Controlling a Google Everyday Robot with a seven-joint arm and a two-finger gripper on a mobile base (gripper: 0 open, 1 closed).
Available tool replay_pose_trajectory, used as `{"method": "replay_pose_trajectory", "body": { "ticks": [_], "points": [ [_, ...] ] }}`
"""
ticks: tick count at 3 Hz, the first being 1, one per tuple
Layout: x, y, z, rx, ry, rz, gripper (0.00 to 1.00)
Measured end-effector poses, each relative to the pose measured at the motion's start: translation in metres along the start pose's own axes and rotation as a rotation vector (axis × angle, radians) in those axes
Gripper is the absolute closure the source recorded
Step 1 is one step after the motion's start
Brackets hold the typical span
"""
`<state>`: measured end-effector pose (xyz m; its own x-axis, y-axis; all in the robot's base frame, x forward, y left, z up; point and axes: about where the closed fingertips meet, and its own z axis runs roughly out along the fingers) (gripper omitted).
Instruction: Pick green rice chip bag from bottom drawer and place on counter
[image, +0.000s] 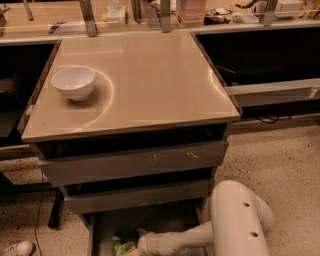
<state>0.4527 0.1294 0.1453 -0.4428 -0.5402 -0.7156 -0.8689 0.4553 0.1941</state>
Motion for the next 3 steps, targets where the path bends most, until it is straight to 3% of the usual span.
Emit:
{"method": "replay_pose_trajectory", "body": {
  "ticks": [3],
  "points": [
    [0.0000, 0.0001, 0.0000, 0.000, 0.000, 0.000, 0.94]
  ]
}}
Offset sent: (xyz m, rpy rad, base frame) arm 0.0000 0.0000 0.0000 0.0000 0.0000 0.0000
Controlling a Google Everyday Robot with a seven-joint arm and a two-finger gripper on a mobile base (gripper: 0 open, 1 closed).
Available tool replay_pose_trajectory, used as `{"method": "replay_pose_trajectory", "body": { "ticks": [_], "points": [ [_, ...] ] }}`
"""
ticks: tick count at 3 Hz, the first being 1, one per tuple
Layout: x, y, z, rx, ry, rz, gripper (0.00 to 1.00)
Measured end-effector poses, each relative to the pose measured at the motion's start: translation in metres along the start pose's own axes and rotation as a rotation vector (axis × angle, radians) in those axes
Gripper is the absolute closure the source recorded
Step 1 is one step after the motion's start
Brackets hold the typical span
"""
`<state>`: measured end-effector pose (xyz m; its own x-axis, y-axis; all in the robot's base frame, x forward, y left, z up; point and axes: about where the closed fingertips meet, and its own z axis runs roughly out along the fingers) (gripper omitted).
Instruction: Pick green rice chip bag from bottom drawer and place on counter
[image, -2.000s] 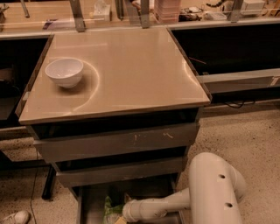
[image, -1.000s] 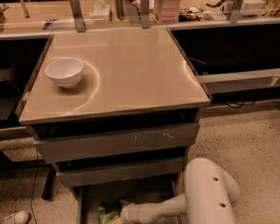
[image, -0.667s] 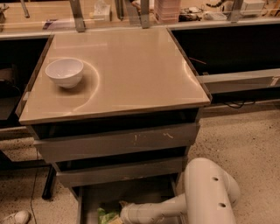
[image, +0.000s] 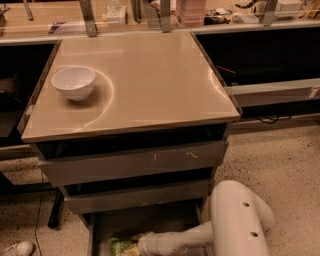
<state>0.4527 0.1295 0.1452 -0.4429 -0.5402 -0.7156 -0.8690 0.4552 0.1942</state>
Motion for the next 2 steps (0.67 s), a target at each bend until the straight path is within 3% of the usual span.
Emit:
{"method": "replay_pose_trajectory", "body": {
  "ticks": [1, 2],
  "points": [
    [-0.002, 0.002, -0.002, -0.017, -0.013, 0.016, 1.00],
    [-0.025, 0.006, -0.023, -0.054, -0.057, 0.047, 1.00]
  ]
}}
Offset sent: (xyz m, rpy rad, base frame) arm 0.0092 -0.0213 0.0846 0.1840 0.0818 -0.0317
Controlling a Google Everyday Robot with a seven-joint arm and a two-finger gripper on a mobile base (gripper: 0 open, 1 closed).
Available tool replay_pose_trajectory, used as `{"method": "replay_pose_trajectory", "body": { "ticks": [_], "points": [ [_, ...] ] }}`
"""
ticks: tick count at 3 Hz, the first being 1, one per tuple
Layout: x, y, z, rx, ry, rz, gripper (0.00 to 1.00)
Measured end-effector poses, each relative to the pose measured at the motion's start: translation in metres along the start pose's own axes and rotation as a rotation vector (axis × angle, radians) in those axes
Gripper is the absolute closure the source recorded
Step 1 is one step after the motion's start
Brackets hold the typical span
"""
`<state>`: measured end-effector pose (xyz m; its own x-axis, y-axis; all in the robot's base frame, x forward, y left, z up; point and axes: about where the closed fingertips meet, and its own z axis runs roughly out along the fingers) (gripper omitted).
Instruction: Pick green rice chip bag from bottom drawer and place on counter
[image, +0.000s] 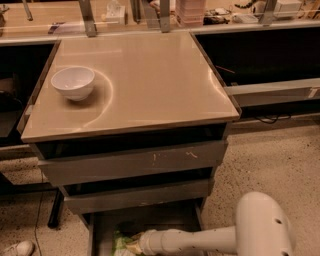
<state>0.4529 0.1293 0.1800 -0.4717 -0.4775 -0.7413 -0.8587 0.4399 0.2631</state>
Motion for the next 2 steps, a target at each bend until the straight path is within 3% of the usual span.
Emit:
{"method": "replay_pose_trajectory", "body": {
  "ticks": [1, 2],
  "points": [
    [-0.018, 0.000, -0.031, -0.015, -0.034, 0.056, 1.00],
    [-0.042, 0.008, -0.090, -0.029, -0.019, 0.090, 1.00]
  ]
}}
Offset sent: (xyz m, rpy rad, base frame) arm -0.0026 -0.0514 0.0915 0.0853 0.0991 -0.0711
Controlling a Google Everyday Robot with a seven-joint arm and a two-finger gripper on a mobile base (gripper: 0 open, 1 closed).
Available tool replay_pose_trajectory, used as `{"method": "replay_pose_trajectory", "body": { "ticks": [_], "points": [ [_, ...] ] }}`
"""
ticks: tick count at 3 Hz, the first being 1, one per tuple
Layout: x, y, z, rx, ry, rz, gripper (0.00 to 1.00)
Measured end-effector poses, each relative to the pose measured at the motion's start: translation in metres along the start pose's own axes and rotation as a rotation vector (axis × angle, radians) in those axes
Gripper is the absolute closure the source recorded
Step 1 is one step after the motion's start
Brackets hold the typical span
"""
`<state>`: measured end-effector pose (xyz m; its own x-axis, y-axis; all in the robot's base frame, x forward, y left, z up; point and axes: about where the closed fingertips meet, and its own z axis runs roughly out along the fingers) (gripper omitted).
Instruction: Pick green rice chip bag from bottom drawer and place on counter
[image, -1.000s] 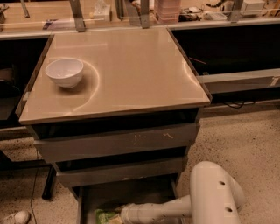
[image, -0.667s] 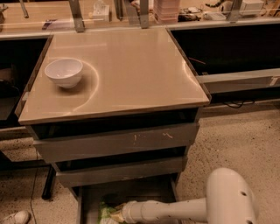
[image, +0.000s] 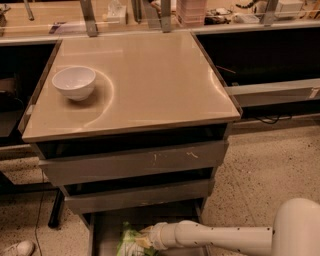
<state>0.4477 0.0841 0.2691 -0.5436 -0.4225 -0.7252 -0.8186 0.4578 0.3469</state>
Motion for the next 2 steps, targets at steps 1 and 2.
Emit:
{"method": "replay_pose_trajectory", "body": {
  "ticks": [1, 2],
  "points": [
    [0.000, 0.000, 0.000, 0.000, 0.000, 0.000, 1.00],
    [-0.003, 0.005, -0.011, 0.012, 0.017, 0.009, 1.00]
  ]
}}
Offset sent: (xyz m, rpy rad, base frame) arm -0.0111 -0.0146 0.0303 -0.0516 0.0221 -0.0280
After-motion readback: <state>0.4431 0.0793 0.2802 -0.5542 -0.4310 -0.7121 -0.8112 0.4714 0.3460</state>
